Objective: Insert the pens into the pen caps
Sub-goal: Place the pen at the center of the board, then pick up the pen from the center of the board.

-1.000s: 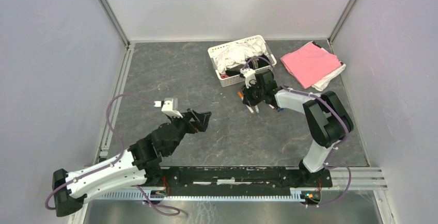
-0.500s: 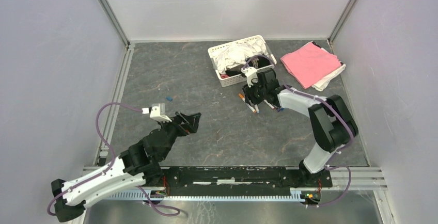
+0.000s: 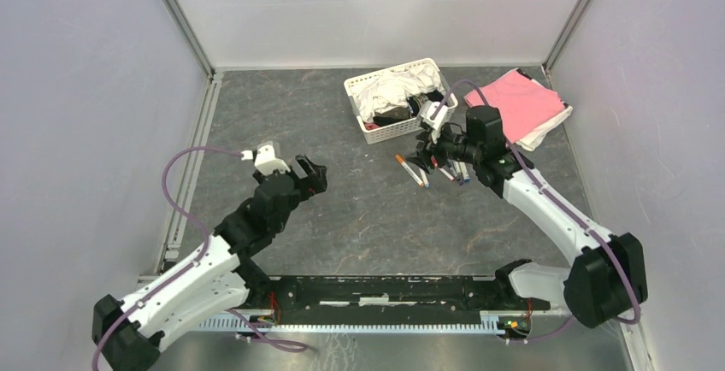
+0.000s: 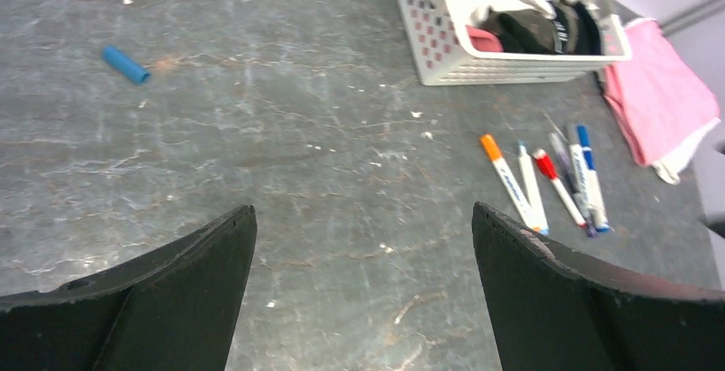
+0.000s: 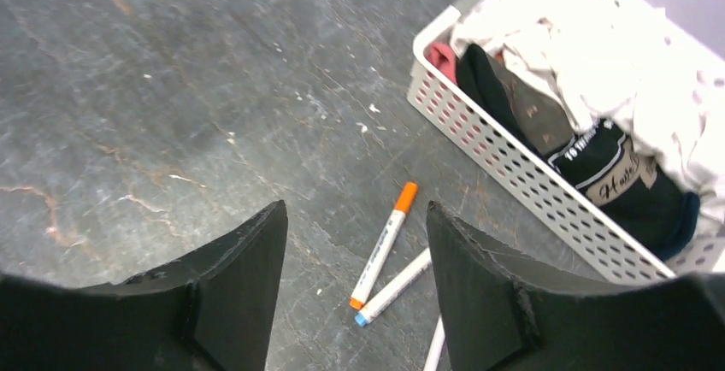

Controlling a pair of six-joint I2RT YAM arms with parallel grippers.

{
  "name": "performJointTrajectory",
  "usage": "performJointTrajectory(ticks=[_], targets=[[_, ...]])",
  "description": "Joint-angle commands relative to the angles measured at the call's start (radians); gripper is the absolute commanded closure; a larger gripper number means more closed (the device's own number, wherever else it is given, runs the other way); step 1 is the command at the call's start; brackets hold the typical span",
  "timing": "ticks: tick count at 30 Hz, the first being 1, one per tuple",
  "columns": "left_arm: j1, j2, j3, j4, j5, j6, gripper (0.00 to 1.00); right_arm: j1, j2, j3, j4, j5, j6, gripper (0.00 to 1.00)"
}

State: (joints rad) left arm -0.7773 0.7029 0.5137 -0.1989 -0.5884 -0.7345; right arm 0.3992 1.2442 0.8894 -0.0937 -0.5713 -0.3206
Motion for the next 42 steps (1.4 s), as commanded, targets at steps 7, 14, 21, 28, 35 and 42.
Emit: performJointTrajectory(ticks=[7,14,21,28,35,42], targets=[[0.352,0.131,0.131,-0.007,0.324,0.052,0.0,-0.005,-0.057,-0.041,0.064,-0.387,0.016,0.04],[0.516,0.277,0.132,0.026,0.538,0.005,0.0,-0.004,-0.117,-0.179,0.183,-0.384,0.006,0.04],[0.537,0.454,0.242,-0.091,0.476,-0.027,0.05,-0.004,-0.101,-0.167,0.125,-0.353,-0.041,0.06],[0.575,0.634,0.374,-0.166,0.323,0.005,0.22,-0.004,-0.094,-0.173,0.128,-0.349,-0.028,0.06],[0.577,0.782,0.479,-0.27,0.198,-0.099,0.51,-0.005,-0.1,-0.167,0.115,-0.325,-0.04,0.06],[0.582,0.845,0.511,-0.27,0.188,-0.073,0.5,-0.017,-0.075,-0.137,0.04,-0.231,-0.103,0.06]])
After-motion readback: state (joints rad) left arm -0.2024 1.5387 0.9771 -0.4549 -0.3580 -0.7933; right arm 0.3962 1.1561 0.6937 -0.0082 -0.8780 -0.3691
